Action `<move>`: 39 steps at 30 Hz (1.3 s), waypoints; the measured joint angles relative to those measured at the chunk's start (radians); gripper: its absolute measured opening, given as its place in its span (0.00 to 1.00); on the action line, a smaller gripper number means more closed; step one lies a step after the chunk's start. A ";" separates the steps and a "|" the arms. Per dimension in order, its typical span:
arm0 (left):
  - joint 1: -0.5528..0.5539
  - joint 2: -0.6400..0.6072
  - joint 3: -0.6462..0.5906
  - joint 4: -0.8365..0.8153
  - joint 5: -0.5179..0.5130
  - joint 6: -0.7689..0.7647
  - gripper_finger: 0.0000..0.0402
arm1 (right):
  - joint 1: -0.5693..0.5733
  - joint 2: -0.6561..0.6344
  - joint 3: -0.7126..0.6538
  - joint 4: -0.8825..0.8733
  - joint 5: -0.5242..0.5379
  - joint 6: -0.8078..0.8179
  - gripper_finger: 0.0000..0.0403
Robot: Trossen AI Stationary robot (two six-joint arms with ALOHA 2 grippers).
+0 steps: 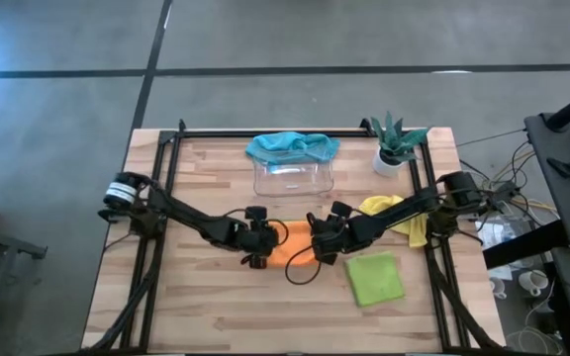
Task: Fold microfiber towels
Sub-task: Stack the orange microfiber cloth on top of the green microfiber cloth
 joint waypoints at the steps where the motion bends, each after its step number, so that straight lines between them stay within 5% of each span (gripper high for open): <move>1: -0.015 -0.008 0.001 -0.007 0.007 -0.014 0.39 | 0.001 0.004 0.006 -0.002 0.003 -0.023 0.34; 9: -0.050 -0.105 0.020 -0.012 -0.052 -0.028 0.39 | 0.036 -0.059 0.121 -0.023 -0.001 -0.251 0.34; 16: -0.047 -0.100 0.004 0.018 -0.103 -0.027 0.39 | 0.094 -0.085 0.163 -0.005 -0.002 -0.272 0.34; 32: -0.028 -0.011 -0.058 0.055 -0.113 -0.075 0.39 | 0.111 -0.074 -0.269 0.729 -0.182 -0.105 0.22; 39: -0.037 -0.089 -0.058 0.042 -0.112 -0.082 0.39 | 0.114 -0.147 -0.248 0.598 -0.217 -0.087 0.20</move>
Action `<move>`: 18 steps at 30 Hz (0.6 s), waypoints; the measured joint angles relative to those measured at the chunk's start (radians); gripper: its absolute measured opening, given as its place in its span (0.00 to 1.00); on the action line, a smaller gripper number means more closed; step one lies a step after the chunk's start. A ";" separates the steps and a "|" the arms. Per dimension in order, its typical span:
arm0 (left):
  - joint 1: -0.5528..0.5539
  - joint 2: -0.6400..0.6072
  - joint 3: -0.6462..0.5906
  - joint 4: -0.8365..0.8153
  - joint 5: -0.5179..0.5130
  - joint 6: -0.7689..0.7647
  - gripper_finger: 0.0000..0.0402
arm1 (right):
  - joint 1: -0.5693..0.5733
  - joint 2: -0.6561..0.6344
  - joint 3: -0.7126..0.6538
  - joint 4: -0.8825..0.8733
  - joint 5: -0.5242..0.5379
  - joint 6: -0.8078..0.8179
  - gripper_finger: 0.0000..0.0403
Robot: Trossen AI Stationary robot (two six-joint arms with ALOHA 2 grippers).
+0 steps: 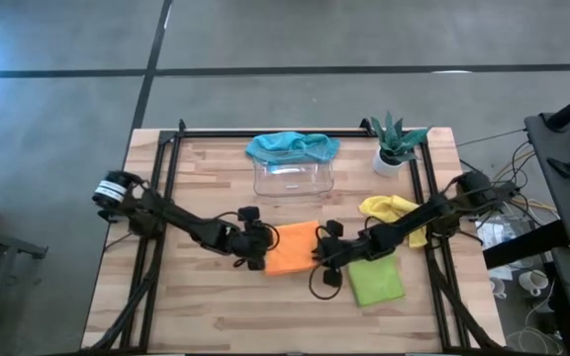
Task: Fold microfiber towels
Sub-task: Stack the orange microfiber cloth on top of the green microfiber cloth
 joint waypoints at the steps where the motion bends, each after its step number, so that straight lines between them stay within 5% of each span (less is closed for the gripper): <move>1: -0.003 -0.016 0.000 0.000 0.007 0.000 0.39 | 0.000 -0.037 0.028 -0.088 0.000 0.023 0.20; 9: -0.032 -0.200 -0.010 -0.043 0.070 -0.105 0.39 | 0.026 -0.267 0.239 -0.933 0.144 0.253 0.39; 13: -0.056 -0.246 -0.065 0.164 0.073 -0.097 0.39 | 0.041 -0.334 0.203 -0.988 0.167 0.353 0.48; 18: -0.051 -0.158 -0.103 0.450 0.084 -0.047 0.39 | 0.074 -0.363 0.187 -0.986 0.166 0.362 0.52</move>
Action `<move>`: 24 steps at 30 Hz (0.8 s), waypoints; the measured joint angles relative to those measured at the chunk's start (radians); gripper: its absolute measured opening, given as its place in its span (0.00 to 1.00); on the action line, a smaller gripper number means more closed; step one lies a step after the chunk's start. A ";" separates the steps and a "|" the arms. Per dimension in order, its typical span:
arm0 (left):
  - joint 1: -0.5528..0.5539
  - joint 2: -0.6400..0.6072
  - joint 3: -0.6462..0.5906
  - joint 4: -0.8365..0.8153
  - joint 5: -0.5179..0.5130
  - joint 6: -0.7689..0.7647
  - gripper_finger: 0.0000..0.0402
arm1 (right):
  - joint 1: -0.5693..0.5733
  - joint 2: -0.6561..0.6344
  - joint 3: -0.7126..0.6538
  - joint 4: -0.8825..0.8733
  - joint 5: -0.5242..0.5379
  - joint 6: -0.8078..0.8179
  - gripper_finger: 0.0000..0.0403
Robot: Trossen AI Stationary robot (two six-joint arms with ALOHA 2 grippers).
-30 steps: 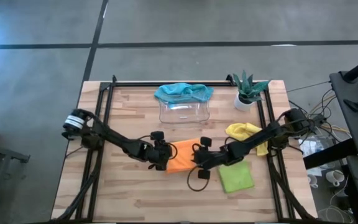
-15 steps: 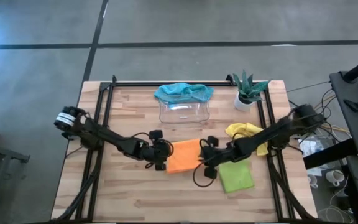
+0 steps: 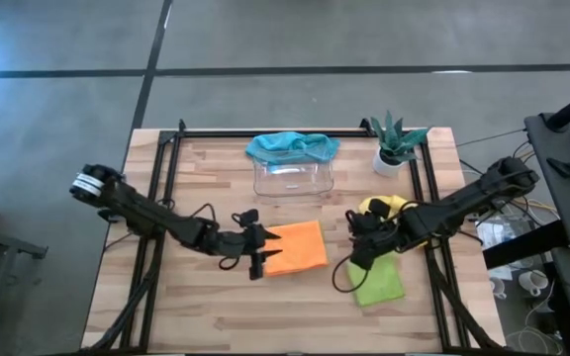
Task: Fold microfiber towels
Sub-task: Stack the orange microfiber cloth on top of the green microfiber cloth
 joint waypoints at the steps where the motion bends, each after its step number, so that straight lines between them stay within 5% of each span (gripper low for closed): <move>1: 0.008 0.029 0.012 0.004 0.009 0.004 0.39 | 0.008 -0.001 0.004 -0.004 0.000 0.000 0.52; 8: 0.036 0.259 0.214 -0.021 0.085 0.130 0.39 | 0.043 0.010 0.052 -0.001 0.000 -0.020 0.50; 12: 0.057 0.335 0.292 -0.217 0.085 0.118 0.39 | 0.042 0.012 0.051 0.001 0.000 -0.011 0.49; 19: 0.072 0.363 0.287 -0.428 0.140 0.060 0.39 | 0.041 0.013 0.047 0.004 0.034 -0.017 0.48; 24: 0.037 0.290 0.266 -0.728 0.211 -0.005 0.39 | 0.040 0.019 0.041 0.003 0.048 -0.009 0.48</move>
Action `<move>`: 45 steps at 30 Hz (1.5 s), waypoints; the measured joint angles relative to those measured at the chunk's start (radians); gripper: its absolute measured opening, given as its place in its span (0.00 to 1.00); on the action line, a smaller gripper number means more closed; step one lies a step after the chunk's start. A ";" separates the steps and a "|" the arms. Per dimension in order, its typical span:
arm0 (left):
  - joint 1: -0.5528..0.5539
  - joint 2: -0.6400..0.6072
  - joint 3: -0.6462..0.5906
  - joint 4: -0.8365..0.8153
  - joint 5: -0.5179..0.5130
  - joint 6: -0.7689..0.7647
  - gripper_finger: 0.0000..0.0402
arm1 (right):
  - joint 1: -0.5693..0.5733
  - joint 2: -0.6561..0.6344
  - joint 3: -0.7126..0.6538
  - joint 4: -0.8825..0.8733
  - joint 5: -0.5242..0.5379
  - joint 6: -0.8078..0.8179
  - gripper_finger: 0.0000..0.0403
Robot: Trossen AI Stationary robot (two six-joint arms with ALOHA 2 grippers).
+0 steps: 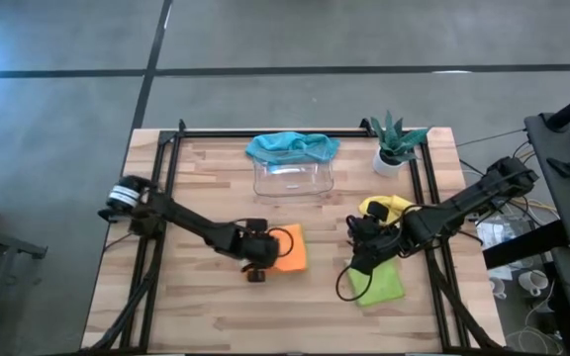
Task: Fold microfiber towels
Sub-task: Stack the orange microfiber cloth on top of the green microfiber cloth, then fold the yellow microfiber cloth
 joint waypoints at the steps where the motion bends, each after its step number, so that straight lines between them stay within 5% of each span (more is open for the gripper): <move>1: -0.012 -0.016 -0.008 -0.066 0.002 -0.003 0.39 | -0.007 0.008 -0.002 -0.005 0.023 0.018 0.48; 10: -0.120 -0.263 -0.149 -0.596 0.097 -0.174 0.39 | -0.148 0.105 -0.006 -0.042 0.068 -0.007 0.48; 14: -0.189 -0.429 -0.191 -0.670 0.103 -0.310 0.39 | -0.187 0.127 -0.028 -0.130 -0.007 -0.142 0.48; 17: -0.204 -0.555 -0.192 -0.635 0.004 -0.411 0.39 | -0.209 0.126 -0.056 -0.161 -0.052 -0.117 0.48; 23: -0.209 -0.732 -0.237 -0.203 -0.341 -0.321 0.39 | -0.271 0.135 -0.145 -0.054 -0.137 -0.104 0.48; 27: -0.209 -0.754 -0.329 0.302 -0.359 -0.020 0.39 | -0.327 0.145 -0.164 -0.038 -0.137 -0.054 0.48; 31: -0.208 -0.716 -0.407 0.665 -0.266 0.144 0.39 | -0.371 0.141 -0.171 -0.041 -0.150 -0.046 0.48; 40: -0.204 -0.638 -0.427 0.734 -0.264 0.159 0.39 | -0.502 0.140 -0.256 0.129 -0.245 -0.139 0.47; 45: -0.200 -0.610 -0.419 0.734 -0.266 0.159 0.39 | -0.536 0.137 -0.306 0.234 -0.334 -0.182 0.33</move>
